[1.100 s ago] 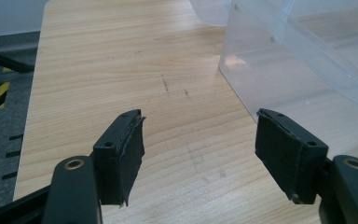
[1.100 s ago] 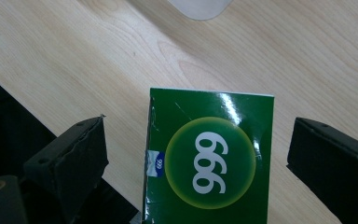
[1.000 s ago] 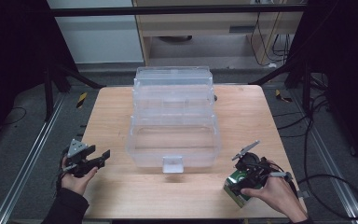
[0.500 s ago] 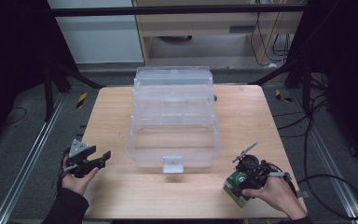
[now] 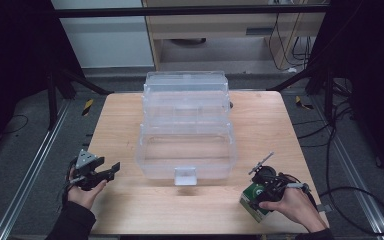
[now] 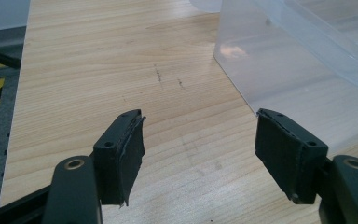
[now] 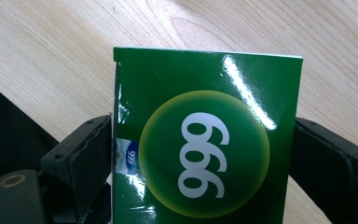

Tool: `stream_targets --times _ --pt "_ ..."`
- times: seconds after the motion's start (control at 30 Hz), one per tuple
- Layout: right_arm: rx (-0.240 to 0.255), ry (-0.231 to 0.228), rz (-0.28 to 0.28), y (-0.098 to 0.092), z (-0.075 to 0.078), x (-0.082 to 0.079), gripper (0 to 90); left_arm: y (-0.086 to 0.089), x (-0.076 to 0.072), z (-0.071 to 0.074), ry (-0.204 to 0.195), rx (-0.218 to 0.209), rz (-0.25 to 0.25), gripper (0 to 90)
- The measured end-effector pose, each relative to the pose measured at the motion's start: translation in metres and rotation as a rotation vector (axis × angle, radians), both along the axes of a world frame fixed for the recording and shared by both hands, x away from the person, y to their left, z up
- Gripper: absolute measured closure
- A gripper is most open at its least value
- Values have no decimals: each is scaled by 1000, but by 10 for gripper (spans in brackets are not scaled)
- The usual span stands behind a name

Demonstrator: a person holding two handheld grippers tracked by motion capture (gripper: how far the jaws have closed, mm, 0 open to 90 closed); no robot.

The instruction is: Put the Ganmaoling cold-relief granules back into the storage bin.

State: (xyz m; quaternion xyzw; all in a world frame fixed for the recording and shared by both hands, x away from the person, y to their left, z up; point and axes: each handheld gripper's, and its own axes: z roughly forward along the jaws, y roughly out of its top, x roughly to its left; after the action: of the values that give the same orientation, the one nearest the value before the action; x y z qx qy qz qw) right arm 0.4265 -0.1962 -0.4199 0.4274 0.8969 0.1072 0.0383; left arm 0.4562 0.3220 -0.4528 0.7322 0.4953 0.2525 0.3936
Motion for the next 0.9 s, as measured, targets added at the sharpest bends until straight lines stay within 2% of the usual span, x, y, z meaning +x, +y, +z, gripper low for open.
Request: stream_targets --times 0.23,0.4,0.9 --pt "-8 14 3 0 -3 2 132 0 0 0 2 -1 -3 317" --pt "-9 23 -12 0 -3 2 148 -1 0 0 4 -1 -7 318" --pt "-36 53 -7 3 0 5 177 -2 1 -2 13 4 -15 318"
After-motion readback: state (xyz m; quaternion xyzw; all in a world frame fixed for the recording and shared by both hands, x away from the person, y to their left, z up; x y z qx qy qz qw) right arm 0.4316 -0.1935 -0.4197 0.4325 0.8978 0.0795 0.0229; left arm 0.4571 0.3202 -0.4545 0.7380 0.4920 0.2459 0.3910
